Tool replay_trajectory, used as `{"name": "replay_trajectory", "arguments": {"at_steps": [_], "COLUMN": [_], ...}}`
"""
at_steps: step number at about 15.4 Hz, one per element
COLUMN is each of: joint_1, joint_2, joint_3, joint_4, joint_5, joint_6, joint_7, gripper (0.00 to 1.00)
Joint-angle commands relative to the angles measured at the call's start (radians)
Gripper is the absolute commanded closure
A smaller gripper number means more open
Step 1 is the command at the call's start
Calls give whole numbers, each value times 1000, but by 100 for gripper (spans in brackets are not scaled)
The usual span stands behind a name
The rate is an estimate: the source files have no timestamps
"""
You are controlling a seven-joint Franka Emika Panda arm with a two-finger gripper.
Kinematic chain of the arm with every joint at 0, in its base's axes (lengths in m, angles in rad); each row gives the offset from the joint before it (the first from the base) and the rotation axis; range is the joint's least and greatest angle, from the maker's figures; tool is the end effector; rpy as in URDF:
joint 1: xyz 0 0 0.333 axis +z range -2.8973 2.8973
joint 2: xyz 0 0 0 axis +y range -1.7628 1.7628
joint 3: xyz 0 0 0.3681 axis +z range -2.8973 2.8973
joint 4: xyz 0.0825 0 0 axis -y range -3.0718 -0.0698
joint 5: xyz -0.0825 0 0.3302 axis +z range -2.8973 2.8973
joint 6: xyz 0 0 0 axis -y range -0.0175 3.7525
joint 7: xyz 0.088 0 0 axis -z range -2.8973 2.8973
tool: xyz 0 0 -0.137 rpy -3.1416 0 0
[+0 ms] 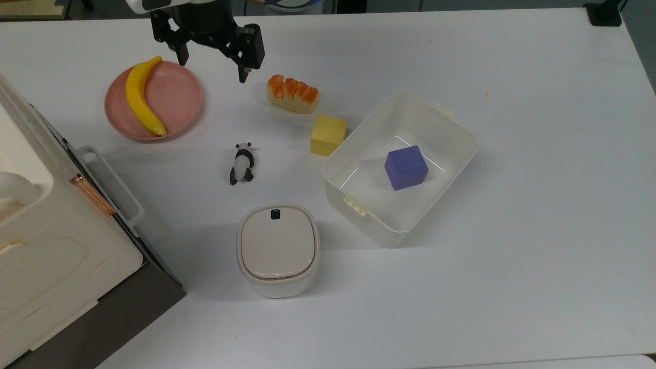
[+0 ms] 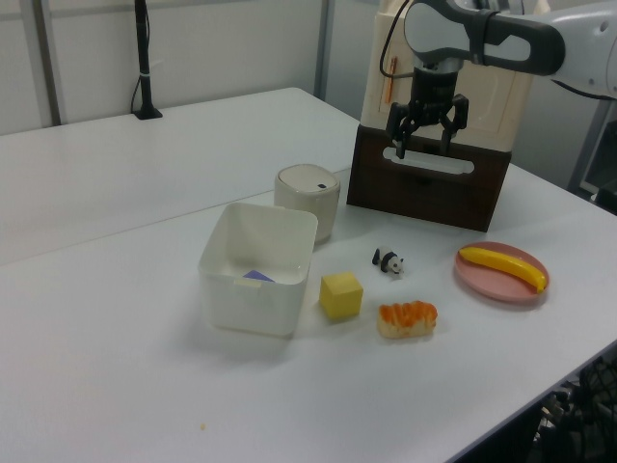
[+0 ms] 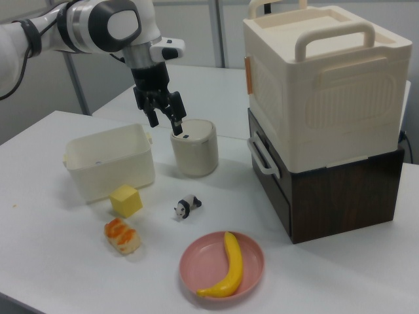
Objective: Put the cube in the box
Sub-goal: 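Move the gripper down over the yellow cube beside the clear box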
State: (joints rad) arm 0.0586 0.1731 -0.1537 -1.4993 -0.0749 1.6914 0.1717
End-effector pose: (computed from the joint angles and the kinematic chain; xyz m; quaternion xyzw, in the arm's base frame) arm 0.5689 -0.0554 0.5963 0.9905 -0.1275 0.0124 0.0499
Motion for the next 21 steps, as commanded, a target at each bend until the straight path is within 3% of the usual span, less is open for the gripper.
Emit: {"name": "replay_trajectory", "arguments": {"at_steps": [1,14,18,21], "joint_1": [7,12,47,64], "joint_2": [-17,0,0,3], "joint_3": [-1,-1,-1,0], "joint_4": [-21,-27,-59,-82], "joint_5": [12,21,23,23], "joint_6": [5,11,8,10], "joint_7": [102,71,57,-26], "gripper": [0,0,0,0]}}
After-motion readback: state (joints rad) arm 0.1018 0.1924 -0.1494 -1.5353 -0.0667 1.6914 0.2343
